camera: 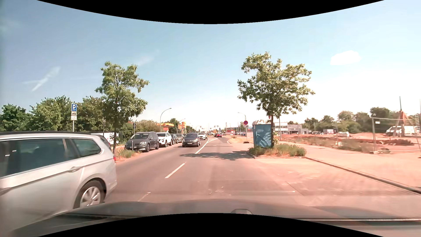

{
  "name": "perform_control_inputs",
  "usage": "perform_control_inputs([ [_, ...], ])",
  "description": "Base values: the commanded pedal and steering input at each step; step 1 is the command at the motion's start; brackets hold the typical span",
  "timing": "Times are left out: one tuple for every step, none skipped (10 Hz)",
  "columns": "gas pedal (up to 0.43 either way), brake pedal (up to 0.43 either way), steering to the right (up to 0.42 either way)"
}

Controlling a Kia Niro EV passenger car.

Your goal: Follow the waypoints while adhering to traffic rules and regulations

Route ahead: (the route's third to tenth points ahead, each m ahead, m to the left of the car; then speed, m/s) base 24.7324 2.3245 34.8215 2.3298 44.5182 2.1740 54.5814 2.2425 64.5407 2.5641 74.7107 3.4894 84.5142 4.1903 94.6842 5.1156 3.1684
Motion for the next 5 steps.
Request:
perform_control_inputs([
  [0.421, 0.0, -0.021],
  [0.421, 0.0, -0.022],
  [0.421, 0.0, -0.023],
  [0.429, 0.0, -0.023],
  [0.429, 0.0, -0.023],
])
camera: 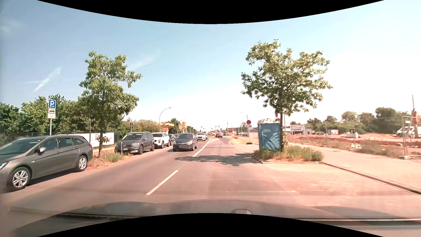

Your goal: Follow the waypoints while adhering to traffic rules and regulations

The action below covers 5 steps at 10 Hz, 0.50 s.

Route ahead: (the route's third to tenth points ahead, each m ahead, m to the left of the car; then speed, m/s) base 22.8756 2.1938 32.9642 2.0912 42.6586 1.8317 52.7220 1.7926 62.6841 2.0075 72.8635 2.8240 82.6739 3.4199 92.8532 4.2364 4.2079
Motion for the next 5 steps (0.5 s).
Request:
perform_control_inputs([
  [0.441, 0.0, -0.023],
  [0.441, 0.0, -0.023],
  [0.441, 0.0, -0.023],
  [0.441, 0.0, -0.023],
  [0.441, 0.0, -0.022],
])
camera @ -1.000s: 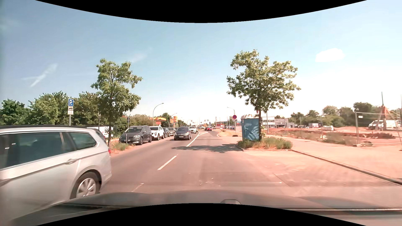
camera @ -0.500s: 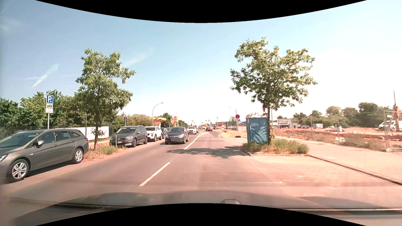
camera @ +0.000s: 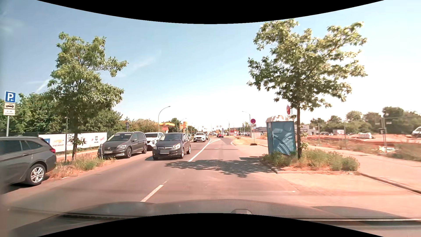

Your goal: Follow the waypoints while adhering to traffic rules and regulations

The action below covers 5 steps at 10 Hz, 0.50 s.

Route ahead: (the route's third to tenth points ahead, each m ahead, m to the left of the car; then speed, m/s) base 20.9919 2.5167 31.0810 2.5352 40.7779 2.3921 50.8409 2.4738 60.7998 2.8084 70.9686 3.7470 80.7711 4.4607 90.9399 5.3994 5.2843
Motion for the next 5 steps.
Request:
perform_control_inputs([
  [0.441, 0.0, -0.022],
  [0.441, 0.0, -0.022],
  [0.449, 0.0, -0.021],
  [0.449, 0.0, -0.021],
  [0.449, 0.0, -0.02],
])
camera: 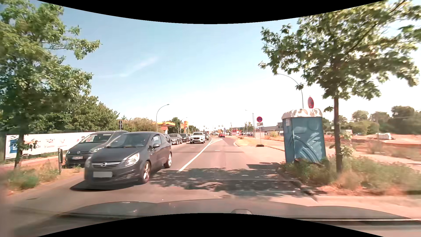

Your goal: Follow the waypoints while adhering to traffic rules and regulations

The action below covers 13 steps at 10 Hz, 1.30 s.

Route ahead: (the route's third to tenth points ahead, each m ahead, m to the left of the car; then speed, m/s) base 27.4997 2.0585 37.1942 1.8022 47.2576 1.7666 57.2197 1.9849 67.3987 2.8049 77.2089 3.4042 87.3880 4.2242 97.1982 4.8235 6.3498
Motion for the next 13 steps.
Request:
perform_control_inputs([
  [0.449, 0.0, -0.02],
  [0.449, 0.0, -0.019],
  [0.449, 0.0, -0.019],
  [0.449, 0.0, -0.018],
  [0.449, 0.0, -0.018],
  [0.449, 0.0, -0.018],
  [0.449, 0.0, -0.017],
  [0.449, 0.0, -0.017],
  [0.449, 0.0, -0.015],
  [0.449, 0.0, -0.014],
  [0.449, 0.0, -0.011],
  [0.441, 0.0, -0.007],
  [0.429, 0.0, -0.004],
])
